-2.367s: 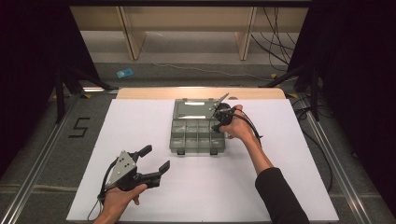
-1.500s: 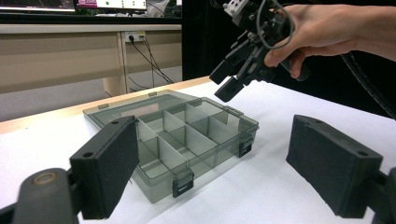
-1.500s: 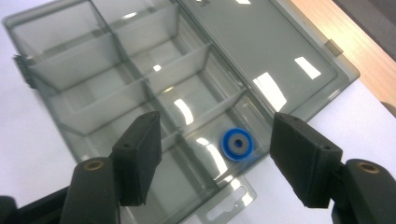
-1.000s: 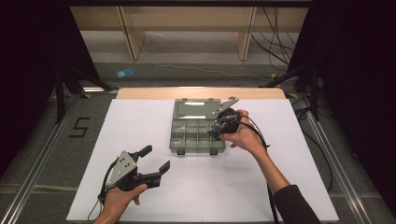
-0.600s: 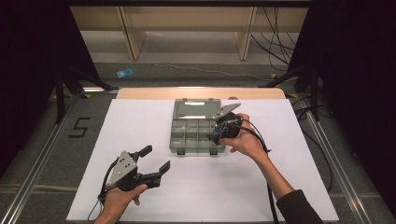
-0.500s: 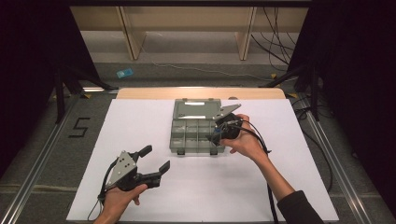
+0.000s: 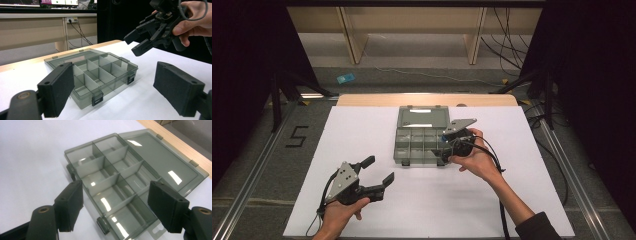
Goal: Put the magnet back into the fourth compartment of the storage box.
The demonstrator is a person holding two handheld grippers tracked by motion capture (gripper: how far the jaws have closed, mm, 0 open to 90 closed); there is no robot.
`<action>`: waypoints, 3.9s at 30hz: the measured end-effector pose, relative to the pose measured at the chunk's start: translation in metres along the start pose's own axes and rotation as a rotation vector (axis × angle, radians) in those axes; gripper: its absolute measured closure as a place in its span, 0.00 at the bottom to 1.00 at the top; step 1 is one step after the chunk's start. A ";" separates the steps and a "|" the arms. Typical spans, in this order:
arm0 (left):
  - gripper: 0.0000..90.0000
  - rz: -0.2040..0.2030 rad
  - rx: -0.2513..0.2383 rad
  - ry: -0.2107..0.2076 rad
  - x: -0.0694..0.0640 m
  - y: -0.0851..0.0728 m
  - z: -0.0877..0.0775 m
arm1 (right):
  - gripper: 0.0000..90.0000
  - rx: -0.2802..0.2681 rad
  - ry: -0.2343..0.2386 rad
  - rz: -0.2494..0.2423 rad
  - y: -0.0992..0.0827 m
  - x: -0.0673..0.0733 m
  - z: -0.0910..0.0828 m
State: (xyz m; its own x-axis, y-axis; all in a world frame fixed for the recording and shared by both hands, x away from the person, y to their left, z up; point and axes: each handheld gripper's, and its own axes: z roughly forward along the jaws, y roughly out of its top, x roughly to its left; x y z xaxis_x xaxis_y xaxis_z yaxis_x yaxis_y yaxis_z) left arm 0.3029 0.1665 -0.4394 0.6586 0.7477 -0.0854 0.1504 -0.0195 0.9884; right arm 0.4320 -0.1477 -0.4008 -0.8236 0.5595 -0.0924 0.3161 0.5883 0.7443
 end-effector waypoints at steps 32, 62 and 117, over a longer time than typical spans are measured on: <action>0.18 0.003 0.009 0.001 -0.001 0.001 -0.001 | 0.22 -0.166 0.053 0.101 -0.036 0.024 -0.032; 0.18 0.002 0.016 -0.020 -0.002 0.000 0.000 | 0.21 -0.295 0.016 0.182 -0.076 0.038 -0.066; 0.18 0.006 0.017 -0.021 -0.003 0.000 0.000 | 0.19 -0.341 -0.028 0.215 -0.110 0.056 -0.084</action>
State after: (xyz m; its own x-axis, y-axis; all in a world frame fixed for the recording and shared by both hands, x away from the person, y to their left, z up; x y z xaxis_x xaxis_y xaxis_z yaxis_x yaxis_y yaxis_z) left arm 0.3009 0.1644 -0.4389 0.6748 0.7333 -0.0826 0.1587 -0.0349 0.9867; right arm 0.3116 -0.2300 -0.4320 -0.7408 0.6676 0.0750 0.3018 0.2311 0.9249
